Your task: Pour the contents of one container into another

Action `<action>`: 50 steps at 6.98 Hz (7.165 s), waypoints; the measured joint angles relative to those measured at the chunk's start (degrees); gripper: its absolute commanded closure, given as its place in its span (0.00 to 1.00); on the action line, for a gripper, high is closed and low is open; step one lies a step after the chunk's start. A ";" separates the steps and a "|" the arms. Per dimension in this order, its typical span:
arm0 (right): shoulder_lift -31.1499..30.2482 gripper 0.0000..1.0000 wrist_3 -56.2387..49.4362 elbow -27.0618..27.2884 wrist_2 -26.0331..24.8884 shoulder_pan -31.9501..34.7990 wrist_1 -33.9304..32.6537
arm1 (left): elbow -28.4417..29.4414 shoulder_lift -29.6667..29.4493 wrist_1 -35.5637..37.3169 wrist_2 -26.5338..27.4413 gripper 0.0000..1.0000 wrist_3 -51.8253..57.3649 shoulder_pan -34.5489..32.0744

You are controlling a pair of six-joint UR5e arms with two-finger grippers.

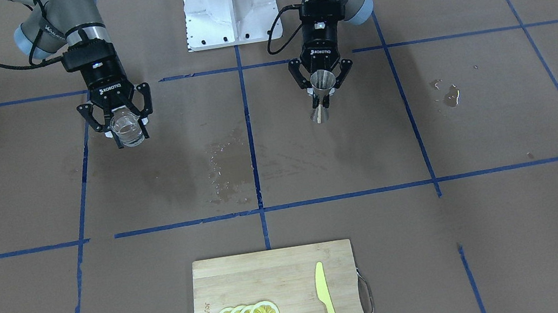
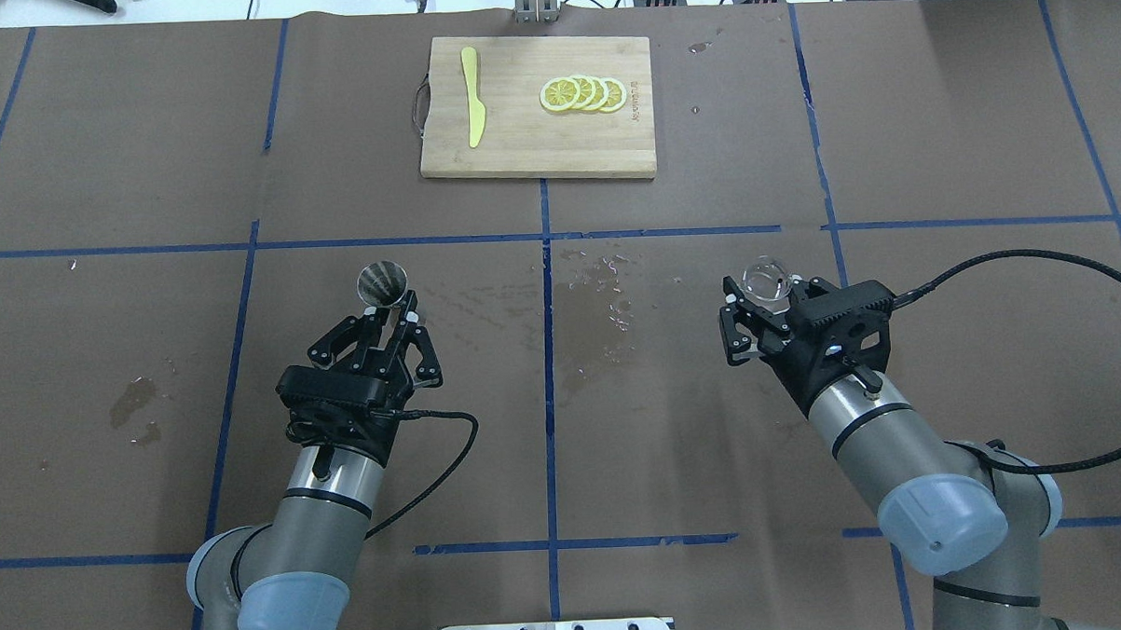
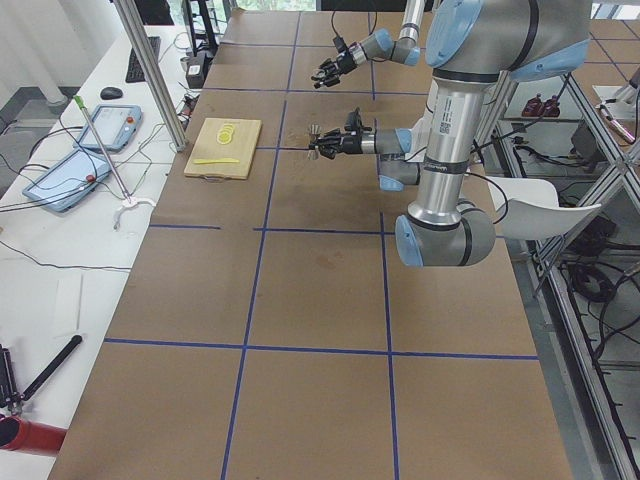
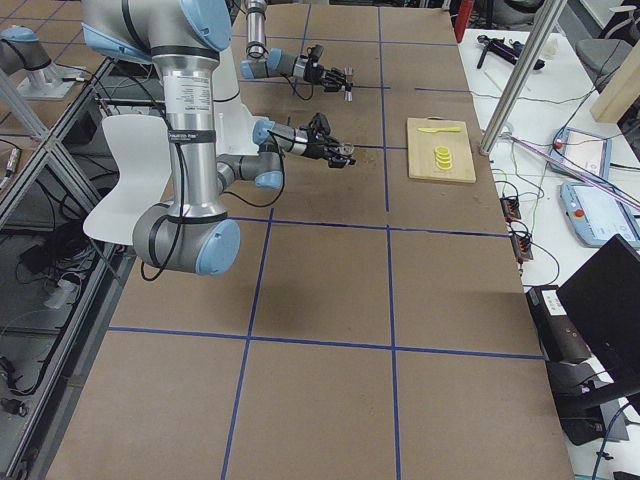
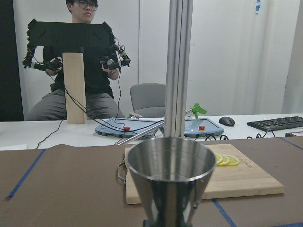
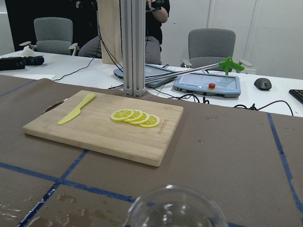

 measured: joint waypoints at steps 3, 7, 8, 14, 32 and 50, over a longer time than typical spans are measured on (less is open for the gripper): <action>3.44 1.00 0.16 2.39 -1.41 -2.48 -3.92 | 0.13 -0.92 0.08 -0.01 1.00 1.07 0.77; 13.54 1.00 0.62 3.77 -3.77 -5.57 -17.80 | 0.42 -2.78 0.44 -0.37 1.00 1.36 1.99; 15.54 1.00 0.67 3.45 -4.22 -6.02 -20.50 | 0.42 -2.88 0.53 -1.74 1.00 1.41 2.02; 21.26 1.00 -1.81 5.72 -4.08 -3.68 -35.18 | 3.23 -6.64 0.10 -11.85 1.00 9.88 1.78; 25.28 1.00 -23.60 7.27 -2.46 -1.46 -51.92 | 12.51 -15.87 -3.75 -17.13 1.00 7.02 -0.25; 28.37 1.00 -42.90 6.64 -8.08 -1.03 -57.94 | 12.51 -16.01 -3.78 -17.96 1.00 7.07 -0.25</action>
